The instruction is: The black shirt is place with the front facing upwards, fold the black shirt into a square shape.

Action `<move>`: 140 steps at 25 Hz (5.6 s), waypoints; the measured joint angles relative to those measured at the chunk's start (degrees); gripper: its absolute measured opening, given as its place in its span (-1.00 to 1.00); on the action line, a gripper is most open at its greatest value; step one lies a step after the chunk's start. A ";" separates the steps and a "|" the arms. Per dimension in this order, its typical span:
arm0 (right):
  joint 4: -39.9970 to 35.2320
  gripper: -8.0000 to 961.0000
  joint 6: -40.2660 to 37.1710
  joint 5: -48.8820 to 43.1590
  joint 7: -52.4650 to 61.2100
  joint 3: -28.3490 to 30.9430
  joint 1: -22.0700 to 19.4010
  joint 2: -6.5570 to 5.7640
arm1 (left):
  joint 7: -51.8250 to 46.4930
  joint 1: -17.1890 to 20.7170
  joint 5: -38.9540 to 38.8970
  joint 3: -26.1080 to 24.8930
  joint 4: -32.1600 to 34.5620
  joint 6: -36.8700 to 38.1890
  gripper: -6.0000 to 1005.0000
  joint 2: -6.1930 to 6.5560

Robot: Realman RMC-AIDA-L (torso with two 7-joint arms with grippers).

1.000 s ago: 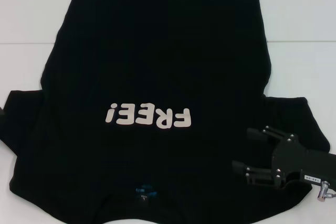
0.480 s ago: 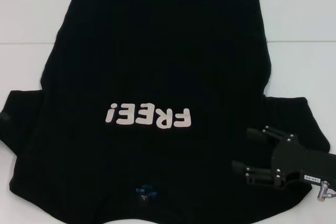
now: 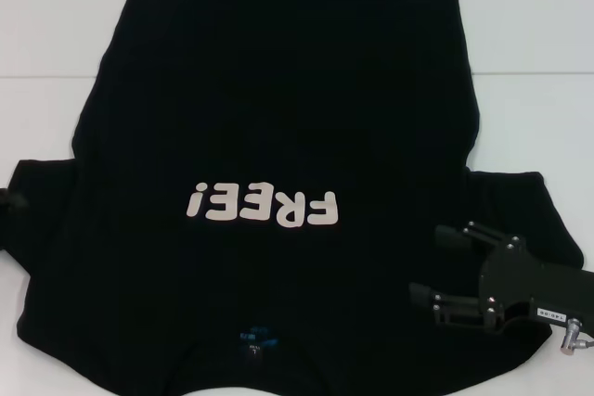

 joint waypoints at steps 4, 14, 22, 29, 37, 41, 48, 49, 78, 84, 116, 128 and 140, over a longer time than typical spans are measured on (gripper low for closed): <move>0.00 0.97 -0.05 0.00 0.03 -0.03 0.08 0.00 | 0.59 -0.94 0.00 0.00 -0.94 -0.82 0.68 -0.08; 0.00 0.97 -0.15 0.00 0.04 0.02 0.10 0.00 | 3.30 -2.11 0.03 2.95 -0.68 -3.26 0.56 -0.54; -0.26 0.97 -0.26 0.14 0.82 0.03 0.26 -0.09 | 4.29 -2.21 0.06 3.69 -0.57 -4.89 0.16 -0.79; -0.24 0.97 -0.28 0.18 0.83 0.03 0.42 -0.01 | 4.67 -2.21 0.09 3.76 -0.55 -5.03 -0.48 -0.81; -0.18 0.97 -0.27 0.19 0.91 0.02 0.52 0.00 | 5.19 -2.01 -0.11 3.70 -0.40 -5.55 -0.89 -0.87; -0.05 0.97 -0.28 0.62 0.91 0.02 0.52 0.00 | 5.45 -1.19 -0.37 3.29 2.25 -5.88 -0.93 -1.30; -0.01 0.97 -0.38 0.80 0.92 0.02 0.54 -0.08 | 5.29 -0.82 -0.23 3.21 5.26 -7.35 -0.94 -1.04; 0.00 0.97 -0.43 0.80 0.92 0.02 0.56 -0.08 | 5.30 -0.80 -0.35 3.19 6.08 -7.87 -0.94 -0.97; 0.64 0.97 -0.71 0.79 0.79 0.00 0.70 0.06 | -0.54 -4.50 -3.87 3.17 9.30 2.23 -0.94 -1.63; 0.90 0.97 -0.76 0.79 0.80 -0.01 0.72 0.09 | -0.37 -5.47 -5.64 3.84 8.63 3.64 -0.94 -4.17; 1.48 0.97 -0.98 1.54 1.33 0.43 0.69 0.04 | 25.06 -2.93 -21.29 3.17 -3.97 14.60 0.41 -7.63; -14.39 0.97 -2.78 0.18 44.62 1.66 -2.48 -3.65 | 68.14 3.83 -18.70 11.11 4.42 27.59 0.87 -11.01; -31.89 0.94 -11.89 -26.57 88.01 8.82 0.01 -10.28 | 76.71 5.84 -13.67 13.37 8.46 27.85 0.86 -12.38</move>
